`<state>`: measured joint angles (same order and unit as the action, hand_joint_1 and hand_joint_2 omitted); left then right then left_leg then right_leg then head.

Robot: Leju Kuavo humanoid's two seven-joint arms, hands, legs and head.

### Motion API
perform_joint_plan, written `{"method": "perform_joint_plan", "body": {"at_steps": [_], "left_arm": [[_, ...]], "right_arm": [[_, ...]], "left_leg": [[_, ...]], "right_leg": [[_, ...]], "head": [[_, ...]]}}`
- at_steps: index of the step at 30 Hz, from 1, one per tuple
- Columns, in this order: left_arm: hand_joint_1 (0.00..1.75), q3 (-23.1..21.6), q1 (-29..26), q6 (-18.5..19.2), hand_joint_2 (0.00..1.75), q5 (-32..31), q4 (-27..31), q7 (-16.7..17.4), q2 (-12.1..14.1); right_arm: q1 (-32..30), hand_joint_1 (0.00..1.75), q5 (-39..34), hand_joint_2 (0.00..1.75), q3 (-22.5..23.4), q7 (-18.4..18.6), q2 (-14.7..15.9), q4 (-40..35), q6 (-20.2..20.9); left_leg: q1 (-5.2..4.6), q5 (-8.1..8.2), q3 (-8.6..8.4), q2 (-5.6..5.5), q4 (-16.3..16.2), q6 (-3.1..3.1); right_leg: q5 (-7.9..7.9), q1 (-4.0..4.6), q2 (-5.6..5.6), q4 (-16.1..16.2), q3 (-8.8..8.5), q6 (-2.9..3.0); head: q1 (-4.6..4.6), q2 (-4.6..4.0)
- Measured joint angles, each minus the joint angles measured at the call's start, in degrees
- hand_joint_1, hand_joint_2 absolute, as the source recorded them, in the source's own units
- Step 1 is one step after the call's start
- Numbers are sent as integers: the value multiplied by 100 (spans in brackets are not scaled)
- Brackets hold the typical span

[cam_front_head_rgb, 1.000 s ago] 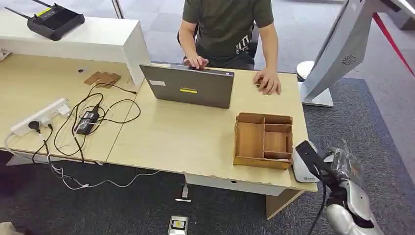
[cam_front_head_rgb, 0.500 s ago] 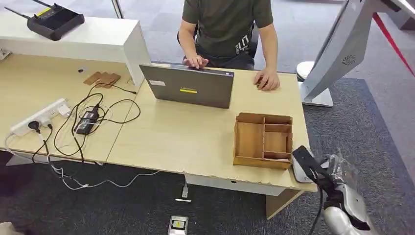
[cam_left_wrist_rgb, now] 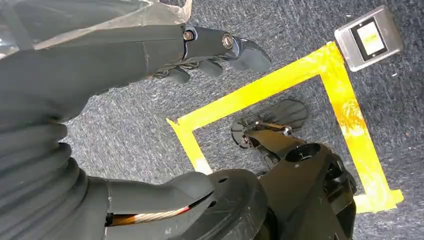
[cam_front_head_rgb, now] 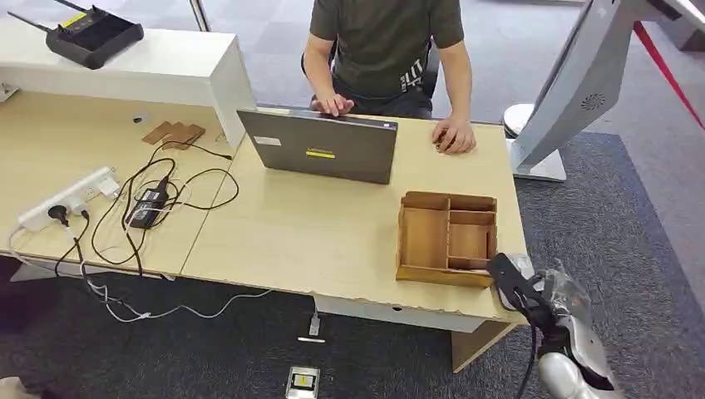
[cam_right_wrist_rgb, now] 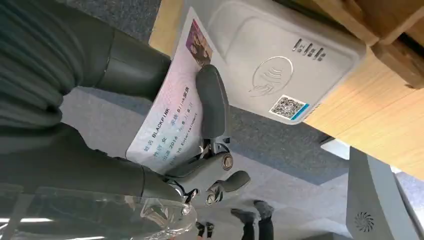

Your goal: Pass the card to the sensor for recognition and then transmit it.

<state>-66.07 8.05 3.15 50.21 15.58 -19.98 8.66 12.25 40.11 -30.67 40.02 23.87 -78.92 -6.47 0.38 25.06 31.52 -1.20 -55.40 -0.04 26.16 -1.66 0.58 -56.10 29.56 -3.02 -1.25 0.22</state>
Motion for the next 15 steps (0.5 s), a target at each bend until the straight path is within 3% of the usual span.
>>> {"method": "perform_joint_plan", "body": {"at_steps": [9, 15], "left_arm": [[0, 0, -5, -15, 175, 15, 0, -13, 0], [0, 0, -6, -15, 175, -4, 0, -15, 0]], "right_arm": [[174, 175, 40, 175, -162, 0, 2, 120, -46], [190, 175, 858, 175, -101, 0, 0, -87, 65]], "left_leg": [[0, 0, 0, 0, 0, 0], [0, 0, -1, 0, -1, 0]], "right_leg": [[0, 0, 0, 0, 0, 0], [0, 0, 0, 0, 1, 0]], "head": [[0, 0], [0, 0]]}}
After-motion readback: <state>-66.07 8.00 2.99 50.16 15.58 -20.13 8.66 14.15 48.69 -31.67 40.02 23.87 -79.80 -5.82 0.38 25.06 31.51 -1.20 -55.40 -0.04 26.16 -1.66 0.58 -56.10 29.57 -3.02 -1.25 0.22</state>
